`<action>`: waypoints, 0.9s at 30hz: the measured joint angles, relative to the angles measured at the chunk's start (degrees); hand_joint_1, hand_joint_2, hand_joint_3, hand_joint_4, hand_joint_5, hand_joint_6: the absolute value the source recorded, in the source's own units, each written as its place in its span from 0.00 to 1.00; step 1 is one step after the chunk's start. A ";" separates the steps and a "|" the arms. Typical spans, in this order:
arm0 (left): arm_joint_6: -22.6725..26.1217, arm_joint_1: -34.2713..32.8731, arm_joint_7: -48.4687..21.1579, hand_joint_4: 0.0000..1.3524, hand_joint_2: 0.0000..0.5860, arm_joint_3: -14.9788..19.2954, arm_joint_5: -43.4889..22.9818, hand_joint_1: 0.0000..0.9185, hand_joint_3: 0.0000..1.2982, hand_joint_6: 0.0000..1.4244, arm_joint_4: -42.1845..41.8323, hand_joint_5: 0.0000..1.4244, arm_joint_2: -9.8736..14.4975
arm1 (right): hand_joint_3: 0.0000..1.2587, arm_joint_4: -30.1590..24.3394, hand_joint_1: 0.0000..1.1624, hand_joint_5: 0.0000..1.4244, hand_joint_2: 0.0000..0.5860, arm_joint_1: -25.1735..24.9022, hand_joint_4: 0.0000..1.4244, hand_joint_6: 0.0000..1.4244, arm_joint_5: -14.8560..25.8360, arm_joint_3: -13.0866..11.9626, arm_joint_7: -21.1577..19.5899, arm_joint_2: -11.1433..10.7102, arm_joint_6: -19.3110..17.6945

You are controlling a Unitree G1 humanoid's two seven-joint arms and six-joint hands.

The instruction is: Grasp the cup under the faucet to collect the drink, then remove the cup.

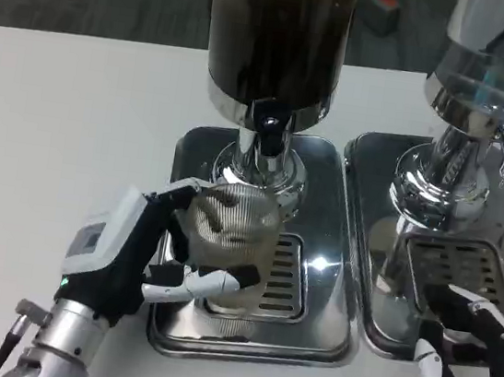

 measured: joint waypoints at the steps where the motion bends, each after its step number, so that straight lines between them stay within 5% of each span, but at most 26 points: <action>1: 0.00 -0.46 -0.01 0.55 0.11 -0.18 0.00 0.55 0.44 0.97 0.41 0.67 -0.13 | 0.32 -0.05 0.44 0.26 0.83 0.14 0.26 0.36 0.00 0.04 0.00 0.05 0.00; 20: -0.11 -9.10 -3.50 0.46 0.13 -2.56 -1.92 0.42 0.36 0.88 9.74 0.59 -2.12 | 0.33 -1.83 0.44 0.26 0.82 1.78 0.26 0.36 -0.74 0.59 -0.15 0.84 0.00; 27: -0.13 -9.22 -5.98 0.44 0.12 -2.91 -2.73 0.31 0.36 0.86 10.34 0.57 -2.08 | 0.33 -1.82 0.43 0.25 0.81 1.57 0.26 0.36 -0.80 0.63 -0.16 0.88 0.00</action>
